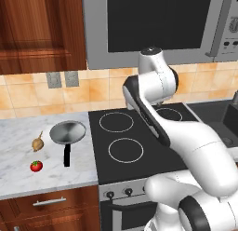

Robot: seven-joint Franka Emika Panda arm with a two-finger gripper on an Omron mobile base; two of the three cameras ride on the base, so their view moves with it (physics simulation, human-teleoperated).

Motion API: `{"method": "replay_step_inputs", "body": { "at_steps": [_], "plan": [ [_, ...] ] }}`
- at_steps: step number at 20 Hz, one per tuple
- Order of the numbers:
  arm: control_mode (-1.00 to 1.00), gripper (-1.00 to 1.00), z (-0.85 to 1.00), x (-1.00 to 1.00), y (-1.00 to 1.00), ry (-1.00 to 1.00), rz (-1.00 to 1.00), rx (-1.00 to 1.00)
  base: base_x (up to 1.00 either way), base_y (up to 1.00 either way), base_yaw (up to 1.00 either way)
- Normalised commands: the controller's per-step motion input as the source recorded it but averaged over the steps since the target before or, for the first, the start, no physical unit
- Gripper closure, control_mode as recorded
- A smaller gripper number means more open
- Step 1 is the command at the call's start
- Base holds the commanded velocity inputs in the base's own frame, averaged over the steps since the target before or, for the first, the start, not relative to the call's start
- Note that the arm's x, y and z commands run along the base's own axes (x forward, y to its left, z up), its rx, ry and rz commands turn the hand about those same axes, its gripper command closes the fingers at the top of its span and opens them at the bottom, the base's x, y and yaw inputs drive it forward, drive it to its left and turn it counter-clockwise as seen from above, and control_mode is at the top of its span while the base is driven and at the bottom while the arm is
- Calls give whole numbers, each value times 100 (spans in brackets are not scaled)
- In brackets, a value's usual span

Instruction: Place the pan on the rear left burner on the stove. Then place the tomato and the onion in the pan and turn on the rear left burner.

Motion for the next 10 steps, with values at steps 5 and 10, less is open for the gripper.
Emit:
{"method": "replay_step_inputs", "body": {
  "at_steps": [5,10],
  "plan": [
    [-100,-100,-13,0,34,4,0,1,0,0,0],
    [-100,-100,-24,0,31,9,0,8,0,0,0]
  ]
}}
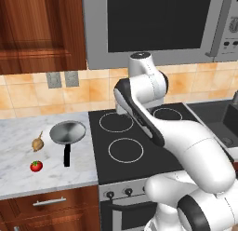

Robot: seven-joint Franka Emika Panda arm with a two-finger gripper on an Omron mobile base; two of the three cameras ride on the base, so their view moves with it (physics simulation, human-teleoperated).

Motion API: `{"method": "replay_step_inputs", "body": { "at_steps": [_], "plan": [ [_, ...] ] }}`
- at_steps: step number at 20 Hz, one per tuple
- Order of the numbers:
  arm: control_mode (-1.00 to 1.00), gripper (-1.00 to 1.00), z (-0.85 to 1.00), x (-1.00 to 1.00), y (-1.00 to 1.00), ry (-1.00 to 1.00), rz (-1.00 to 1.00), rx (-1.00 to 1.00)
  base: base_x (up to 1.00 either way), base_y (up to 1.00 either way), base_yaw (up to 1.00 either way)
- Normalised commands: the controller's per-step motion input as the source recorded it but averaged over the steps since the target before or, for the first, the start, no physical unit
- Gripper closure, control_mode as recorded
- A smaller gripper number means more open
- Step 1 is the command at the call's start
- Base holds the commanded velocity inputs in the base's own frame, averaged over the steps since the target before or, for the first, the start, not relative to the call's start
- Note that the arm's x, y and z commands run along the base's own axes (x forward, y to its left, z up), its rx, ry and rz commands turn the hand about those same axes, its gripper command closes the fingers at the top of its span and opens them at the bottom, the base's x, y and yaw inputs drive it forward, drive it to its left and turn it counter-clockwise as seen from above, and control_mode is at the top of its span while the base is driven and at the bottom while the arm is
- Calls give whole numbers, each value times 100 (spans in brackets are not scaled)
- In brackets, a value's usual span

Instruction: Place the pan on the rear left burner on the stove. Then place the tomato and the onion in the pan and turn on the rear left burner.

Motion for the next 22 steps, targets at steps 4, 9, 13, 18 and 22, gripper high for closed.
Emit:
{"method": "replay_step_inputs", "body": {
  "at_steps": [4,9,13,18,22],
  "plan": [
    [-100,-100,-25,0,38,8,0,4,0,0,0],
    [-100,-100,-24,0,45,8,0,1,0,0,0],
    [-100,-100,-24,0,49,10,0,0,0,0,0],
    [-100,-100,-26,0,50,11,0,0,0,0,0],
    [-100,-100,-26,0,49,13,0,1,0,0,0]
  ]
}}
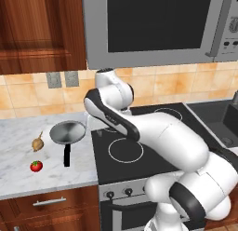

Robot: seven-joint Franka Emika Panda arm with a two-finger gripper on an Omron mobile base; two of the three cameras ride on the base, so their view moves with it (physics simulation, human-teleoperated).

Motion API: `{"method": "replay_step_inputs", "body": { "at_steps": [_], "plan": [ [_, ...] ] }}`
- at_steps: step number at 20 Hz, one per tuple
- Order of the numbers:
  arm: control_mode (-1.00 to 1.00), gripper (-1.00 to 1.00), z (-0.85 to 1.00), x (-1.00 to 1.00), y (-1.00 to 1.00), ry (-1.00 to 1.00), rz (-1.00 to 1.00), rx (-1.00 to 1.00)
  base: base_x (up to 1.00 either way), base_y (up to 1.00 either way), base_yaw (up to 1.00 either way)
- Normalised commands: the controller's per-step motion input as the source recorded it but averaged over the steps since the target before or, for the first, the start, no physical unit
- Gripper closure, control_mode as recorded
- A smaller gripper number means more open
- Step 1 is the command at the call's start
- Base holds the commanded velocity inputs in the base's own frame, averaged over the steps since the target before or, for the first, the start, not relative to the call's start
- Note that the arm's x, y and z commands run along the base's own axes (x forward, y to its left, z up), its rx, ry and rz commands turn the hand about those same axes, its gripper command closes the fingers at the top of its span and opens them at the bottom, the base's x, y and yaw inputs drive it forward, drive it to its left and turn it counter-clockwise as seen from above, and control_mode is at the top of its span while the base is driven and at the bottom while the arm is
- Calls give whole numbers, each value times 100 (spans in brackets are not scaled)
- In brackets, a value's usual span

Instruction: Place the pan on the rear left burner on the stove. Then place the tomato and the onion in the pan and turn on the rear left burner.

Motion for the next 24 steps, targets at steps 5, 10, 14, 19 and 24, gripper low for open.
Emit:
{"method": "replay_step_inputs", "body": {
  "at_steps": [5,10,14,19,24],
  "plan": [
    [-100,-100,-28,1,48,13,0,0,0,0,0],
    [-100,-100,-31,4,47,13,0,0,0,0,0],
    [-100,-100,-30,7,44,11,0,0,0,0,0],
    [-100,-100,-26,13,45,8,0,0,0,0,0],
    [-100,-100,-24,22,44,7,0,0,0,0,0]
  ]
}}
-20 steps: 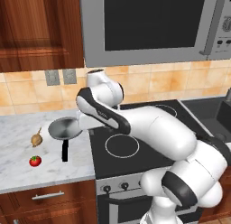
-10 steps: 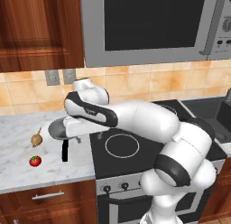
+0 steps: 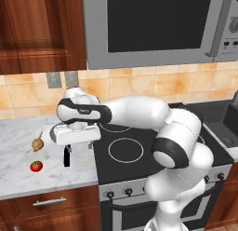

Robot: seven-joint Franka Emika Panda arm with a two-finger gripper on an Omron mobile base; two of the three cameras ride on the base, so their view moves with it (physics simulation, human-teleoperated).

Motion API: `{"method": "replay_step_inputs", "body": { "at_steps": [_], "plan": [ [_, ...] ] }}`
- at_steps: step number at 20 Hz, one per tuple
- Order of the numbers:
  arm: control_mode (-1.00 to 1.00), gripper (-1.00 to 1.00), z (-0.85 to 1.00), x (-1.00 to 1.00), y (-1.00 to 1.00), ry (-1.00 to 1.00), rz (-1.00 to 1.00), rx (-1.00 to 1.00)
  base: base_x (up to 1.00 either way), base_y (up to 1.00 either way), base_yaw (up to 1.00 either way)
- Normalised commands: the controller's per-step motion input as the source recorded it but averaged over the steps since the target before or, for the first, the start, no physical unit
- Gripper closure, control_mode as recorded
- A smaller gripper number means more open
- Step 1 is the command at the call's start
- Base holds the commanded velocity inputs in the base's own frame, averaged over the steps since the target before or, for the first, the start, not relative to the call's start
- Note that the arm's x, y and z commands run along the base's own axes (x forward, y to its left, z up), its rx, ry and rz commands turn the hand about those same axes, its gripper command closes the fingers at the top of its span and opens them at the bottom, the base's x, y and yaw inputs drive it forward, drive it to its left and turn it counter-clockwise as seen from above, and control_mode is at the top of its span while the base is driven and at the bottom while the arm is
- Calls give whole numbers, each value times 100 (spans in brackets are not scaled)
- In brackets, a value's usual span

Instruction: Place the pan on the rear left burner on the stove. Then place the tomato and the onion in the pan and turn on the rear left burner.

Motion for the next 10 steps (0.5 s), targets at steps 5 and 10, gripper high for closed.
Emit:
{"method": "replay_step_inputs", "body": {
  "at_steps": [5,10],
  "plan": [
    [-100,-100,-23,27,40,6,0,0,0,0,0],
    [-100,-100,-27,29,39,6,0,0,0,0,0]
  ]
}}
